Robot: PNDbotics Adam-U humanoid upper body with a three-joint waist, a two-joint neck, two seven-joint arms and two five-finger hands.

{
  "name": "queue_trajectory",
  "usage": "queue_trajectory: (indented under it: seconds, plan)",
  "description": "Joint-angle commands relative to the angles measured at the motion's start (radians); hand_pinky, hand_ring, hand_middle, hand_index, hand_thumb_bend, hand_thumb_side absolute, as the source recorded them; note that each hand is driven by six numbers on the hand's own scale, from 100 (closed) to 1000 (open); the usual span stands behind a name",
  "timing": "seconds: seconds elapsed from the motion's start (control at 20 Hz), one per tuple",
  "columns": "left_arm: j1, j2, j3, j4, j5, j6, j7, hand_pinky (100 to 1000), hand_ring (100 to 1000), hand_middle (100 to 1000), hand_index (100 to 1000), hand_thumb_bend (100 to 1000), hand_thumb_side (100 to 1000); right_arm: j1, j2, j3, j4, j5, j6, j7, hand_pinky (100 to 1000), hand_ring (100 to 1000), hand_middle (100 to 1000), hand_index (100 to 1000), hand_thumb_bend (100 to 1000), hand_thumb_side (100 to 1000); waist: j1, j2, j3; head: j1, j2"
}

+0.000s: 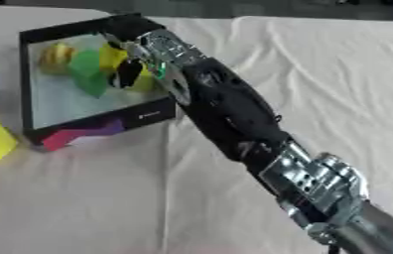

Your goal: Pick up objects on the table and place them in the box.

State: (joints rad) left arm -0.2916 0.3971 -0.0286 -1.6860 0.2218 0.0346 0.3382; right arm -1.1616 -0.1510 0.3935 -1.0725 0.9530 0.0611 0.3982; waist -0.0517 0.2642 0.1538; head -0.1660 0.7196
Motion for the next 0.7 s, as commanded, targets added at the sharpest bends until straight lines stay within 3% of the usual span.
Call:
queue_trajectory:
  seconds: [0.05,0.25,0.4,0.6,0.7]
  plan:
    - [-0.004,0.019,0.008,-0.012,0.001,0.001,-0.001,751,804,746,795,100,823,-0.027,-0.043,-0.017,-0.076,-0.088,0.011,0.033,963,986,833,967,295,226,0.007,-0.030,-0.003,0.007,-0.007]
    - [0.001,0.021,0.011,-0.012,-0.001,0.001,0.000,751,805,745,794,100,823,-0.029,-0.078,-0.038,-0.147,-0.194,0.053,0.048,955,981,824,965,207,193,0.006,-0.031,-0.008,0.009,-0.006]
    - [0.002,0.022,0.014,-0.014,-0.001,-0.001,0.004,751,805,746,794,100,821,-0.023,-0.114,-0.061,-0.220,-0.277,0.105,0.026,909,945,797,943,100,100,0.005,-0.031,-0.012,0.014,-0.005]
    - [0.006,0.025,0.030,-0.020,-0.001,-0.006,0.018,752,806,747,794,100,814,0.021,-0.197,-0.123,-0.403,-0.508,0.203,-0.109,839,879,737,860,100,100,0.004,-0.034,-0.024,0.032,0.001]
    - [0.009,0.029,0.041,-0.029,-0.001,-0.011,0.028,752,806,747,795,100,807,0.062,-0.259,-0.155,-0.506,-0.675,0.249,-0.200,827,861,726,850,100,277,0.002,-0.035,-0.031,0.042,0.005]
